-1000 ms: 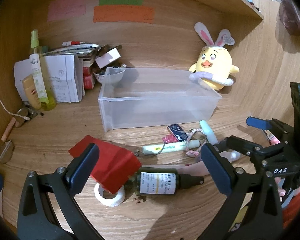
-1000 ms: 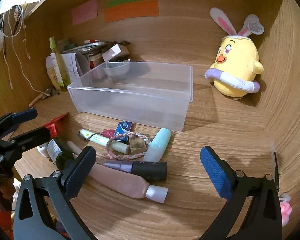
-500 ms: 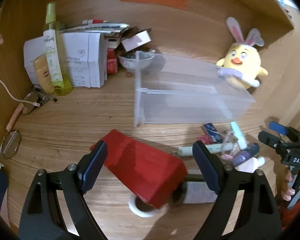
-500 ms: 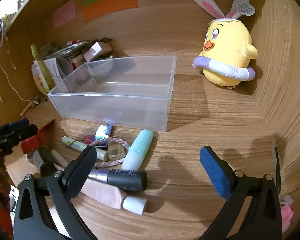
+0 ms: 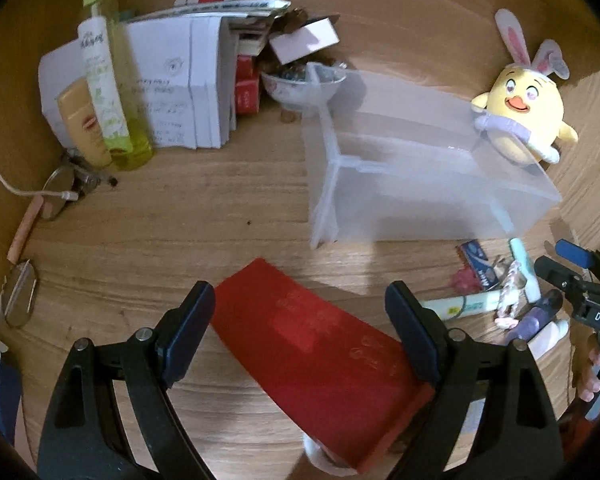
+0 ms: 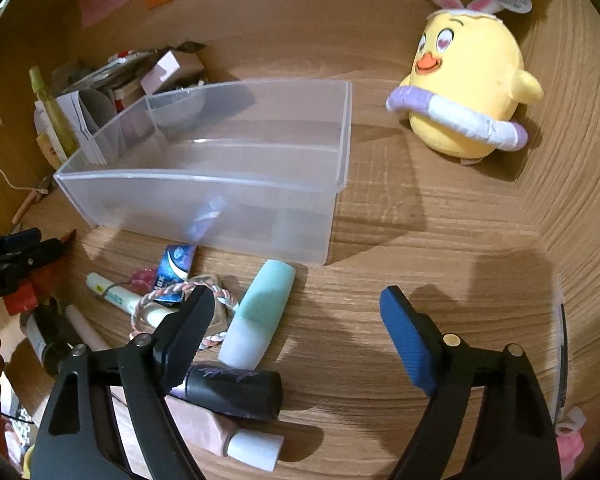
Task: Organize objects
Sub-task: 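Move the left tool over the red packet while the right tool approaches the mint-green tube, then close the left tool on the red packet while the right tool grips the mint-green tube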
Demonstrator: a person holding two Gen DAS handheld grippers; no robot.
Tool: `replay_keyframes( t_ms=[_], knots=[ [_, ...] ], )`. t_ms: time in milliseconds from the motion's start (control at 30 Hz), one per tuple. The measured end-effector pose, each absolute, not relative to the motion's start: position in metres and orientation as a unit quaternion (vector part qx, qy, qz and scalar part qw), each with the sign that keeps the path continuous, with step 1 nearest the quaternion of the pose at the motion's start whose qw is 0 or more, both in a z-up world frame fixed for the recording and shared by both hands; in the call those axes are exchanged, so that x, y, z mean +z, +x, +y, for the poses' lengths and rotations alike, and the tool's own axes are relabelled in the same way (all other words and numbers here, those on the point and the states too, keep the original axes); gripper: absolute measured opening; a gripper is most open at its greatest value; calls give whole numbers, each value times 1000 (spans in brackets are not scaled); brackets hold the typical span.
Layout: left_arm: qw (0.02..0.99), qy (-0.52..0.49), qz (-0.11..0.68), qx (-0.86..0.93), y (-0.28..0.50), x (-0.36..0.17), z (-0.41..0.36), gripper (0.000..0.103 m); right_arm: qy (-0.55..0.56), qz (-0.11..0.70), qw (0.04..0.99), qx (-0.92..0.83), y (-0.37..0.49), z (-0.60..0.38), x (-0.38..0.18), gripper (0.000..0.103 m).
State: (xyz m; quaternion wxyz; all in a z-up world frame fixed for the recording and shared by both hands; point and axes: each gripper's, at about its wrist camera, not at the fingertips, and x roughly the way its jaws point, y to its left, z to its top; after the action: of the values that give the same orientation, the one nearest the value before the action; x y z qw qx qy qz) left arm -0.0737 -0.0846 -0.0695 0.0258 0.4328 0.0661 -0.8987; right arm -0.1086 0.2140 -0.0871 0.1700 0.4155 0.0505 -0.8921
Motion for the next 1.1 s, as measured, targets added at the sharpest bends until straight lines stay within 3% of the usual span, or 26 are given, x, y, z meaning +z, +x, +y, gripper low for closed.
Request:
replay_keyframes(
  t_ms=[233,467,600,800,900,1100],
  knots=[
    [36,443,65,-893,-63,-73,-101,92,434,53,166,-884,-113,214,-94,74],
    [41,467,64,-881,-59,-79,-114,92,440,62,166,-880,-115,208,-95,73],
    [35,476,71,-876,-60,-83,-115,92,450,73,171,-873,-117,204,-100,55],
    [27,476,72,-876,-65,-84,-113,91,446,89,166,-875,-115,205,-102,44],
    [21,473,82,-877,-64,-83,-119,84,445,90,167,-875,-115,208,-102,38],
    [16,468,102,-878,-64,-81,-133,60,440,88,166,-878,-114,214,-102,23]
  ],
)
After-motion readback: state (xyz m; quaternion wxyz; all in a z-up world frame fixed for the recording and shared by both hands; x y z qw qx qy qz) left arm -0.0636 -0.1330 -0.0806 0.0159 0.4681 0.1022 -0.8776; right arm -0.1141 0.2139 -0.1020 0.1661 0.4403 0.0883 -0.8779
